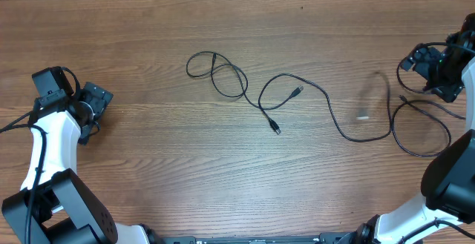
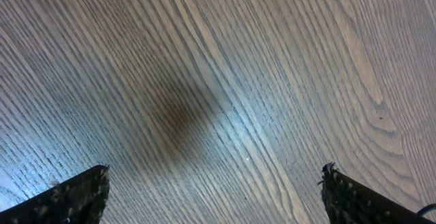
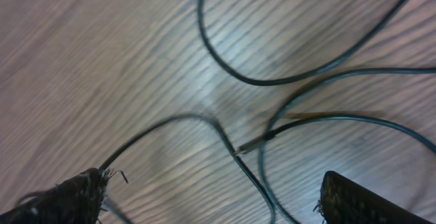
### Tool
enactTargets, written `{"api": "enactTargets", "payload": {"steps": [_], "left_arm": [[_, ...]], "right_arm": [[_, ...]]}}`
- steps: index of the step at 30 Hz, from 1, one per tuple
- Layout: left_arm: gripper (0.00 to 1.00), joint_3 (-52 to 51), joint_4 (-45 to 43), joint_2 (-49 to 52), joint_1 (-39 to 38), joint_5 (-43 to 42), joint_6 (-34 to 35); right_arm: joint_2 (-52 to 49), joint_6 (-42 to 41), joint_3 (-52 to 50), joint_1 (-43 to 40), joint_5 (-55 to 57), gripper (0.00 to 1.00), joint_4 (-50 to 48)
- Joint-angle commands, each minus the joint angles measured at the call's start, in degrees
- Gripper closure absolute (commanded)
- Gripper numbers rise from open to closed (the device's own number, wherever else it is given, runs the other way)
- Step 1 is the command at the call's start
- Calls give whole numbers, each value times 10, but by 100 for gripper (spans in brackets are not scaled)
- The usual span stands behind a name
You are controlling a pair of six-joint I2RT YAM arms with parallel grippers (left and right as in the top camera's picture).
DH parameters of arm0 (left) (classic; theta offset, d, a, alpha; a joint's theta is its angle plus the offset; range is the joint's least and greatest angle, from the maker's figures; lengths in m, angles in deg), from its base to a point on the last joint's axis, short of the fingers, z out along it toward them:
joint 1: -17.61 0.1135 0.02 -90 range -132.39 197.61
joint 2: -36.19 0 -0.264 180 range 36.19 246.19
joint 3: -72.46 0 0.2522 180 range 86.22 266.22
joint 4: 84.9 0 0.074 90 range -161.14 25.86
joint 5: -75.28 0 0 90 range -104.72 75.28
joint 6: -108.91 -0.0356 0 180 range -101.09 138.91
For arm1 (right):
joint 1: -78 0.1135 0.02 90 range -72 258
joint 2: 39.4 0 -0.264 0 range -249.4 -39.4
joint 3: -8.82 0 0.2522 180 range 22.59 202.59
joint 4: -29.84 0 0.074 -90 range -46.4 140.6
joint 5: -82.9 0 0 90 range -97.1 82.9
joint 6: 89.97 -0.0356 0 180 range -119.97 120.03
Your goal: Untangle cables
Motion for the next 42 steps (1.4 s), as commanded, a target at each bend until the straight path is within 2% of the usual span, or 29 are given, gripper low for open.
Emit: {"api": "enactTargets", "payload": {"steps": [1,4,8,10,13,14,16,17,20,26,31,36,42], "left_arm": [[1,8,0,0,2,4,4],[0,8,0,0,2,4,4],[1,8,0,0,2,4,4],[1,8,0,0,2,4,4],[1,8,0,0,2,4,4],[0,8,0,0,2,4,4],[0,8,0,0,2,4,4],[0,8,0,0,2,4,4],[1,8,0,0,2,4,4],[0,8,0,0,2,4,4],[1,8,0,0,2,4,4],[1,8,0,0,2,4,4],[1,8,0,0,2,4,4]], "right_arm": [[9,-6,10,2,-76,0,2],[9,-6,10,8,-150,0,19],[9,-5,3,38,-176,8,44],[9,1,-4,63,-176,21,47],[9,1,-18,106,-176,55,45],[8,1,-23,124,-176,59,42],[8,1,-29,159,-174,75,30],[8,1,-33,176,-173,81,22],[8,-2,-46,229,-172,88,-13],[5,-31,-76,328,-115,87,-76],[0,-28,-101,393,-49,76,-82],[0,3,-141,440,-38,62,-104],[-1,52,-194,477,-39,59,-167]]}}
